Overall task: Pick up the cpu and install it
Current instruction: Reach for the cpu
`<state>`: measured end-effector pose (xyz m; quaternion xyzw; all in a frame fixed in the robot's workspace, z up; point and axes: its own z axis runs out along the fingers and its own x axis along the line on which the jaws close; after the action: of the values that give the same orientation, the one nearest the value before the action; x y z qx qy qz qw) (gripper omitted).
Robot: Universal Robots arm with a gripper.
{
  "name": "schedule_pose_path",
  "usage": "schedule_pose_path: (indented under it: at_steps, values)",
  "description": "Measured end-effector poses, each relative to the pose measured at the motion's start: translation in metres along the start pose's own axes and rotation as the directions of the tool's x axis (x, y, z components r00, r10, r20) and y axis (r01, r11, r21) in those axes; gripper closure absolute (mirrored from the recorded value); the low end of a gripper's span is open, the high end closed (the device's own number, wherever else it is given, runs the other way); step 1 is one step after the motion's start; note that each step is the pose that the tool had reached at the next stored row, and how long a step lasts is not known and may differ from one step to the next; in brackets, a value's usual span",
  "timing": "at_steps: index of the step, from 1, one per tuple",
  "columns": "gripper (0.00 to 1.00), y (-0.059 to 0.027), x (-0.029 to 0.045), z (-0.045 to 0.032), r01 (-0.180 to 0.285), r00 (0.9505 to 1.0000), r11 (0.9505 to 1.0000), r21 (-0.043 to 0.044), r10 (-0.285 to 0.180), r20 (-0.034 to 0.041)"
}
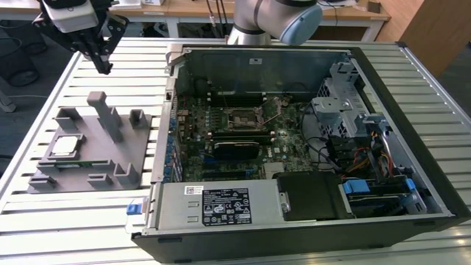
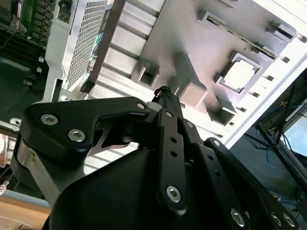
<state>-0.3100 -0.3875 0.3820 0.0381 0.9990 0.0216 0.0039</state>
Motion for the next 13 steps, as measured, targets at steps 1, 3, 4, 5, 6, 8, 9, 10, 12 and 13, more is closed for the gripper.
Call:
schedule_pose_path:
  at_steps: [1, 3, 4, 5, 6, 8, 9, 10, 12, 13]
  values:
    - [0.89, -0.0001, 0.0018, 0.0001, 0.0, 1.0, 1.0, 0.0, 0.0, 0.0]
    - [0.89, -0.0004, 0.0065, 0.0003, 0.0, 1.0, 1.0, -0.0001, 0.0, 0.0001]
    - [0.89, -0.0005, 0.0095, 0.0004, 0.0, 1.0, 1.0, -0.0001, 0.0, 0.0001]
    - [0.89, -0.0006, 0.0129, 0.0005, 0.0, 1.0, 1.0, -0.0001, 0.0, 0.0001]
    - [0.89, -0.0006, 0.0164, 0.0007, 0.0, 1.0, 1.0, -0.0001, 0.0, 0.0001]
    - [0.89, -0.0011, 0.0227, 0.0013, 0.0, 1.0, 1.0, 0.0, 0.0, 0.0]
    - [0.89, -0.0015, 0.0269, 0.0017, 0.0, 1.0, 1.0, 0.0, 0.0, -0.0001]
    - [0.89, -0.002, 0.0311, 0.0023, 0.0, 1.0, 1.0, 0.0, 0.0, 0.0]
    - [0.89, -0.0042, 0.0385, 0.0034, 0.0, 1.0, 1.0, -0.0001, 0.0, 0.0001]
    - [0.89, -0.0059, 0.0414, 0.0039, 0.0, 1.0, 1.0, 0.0001, 0.0, -0.0001]
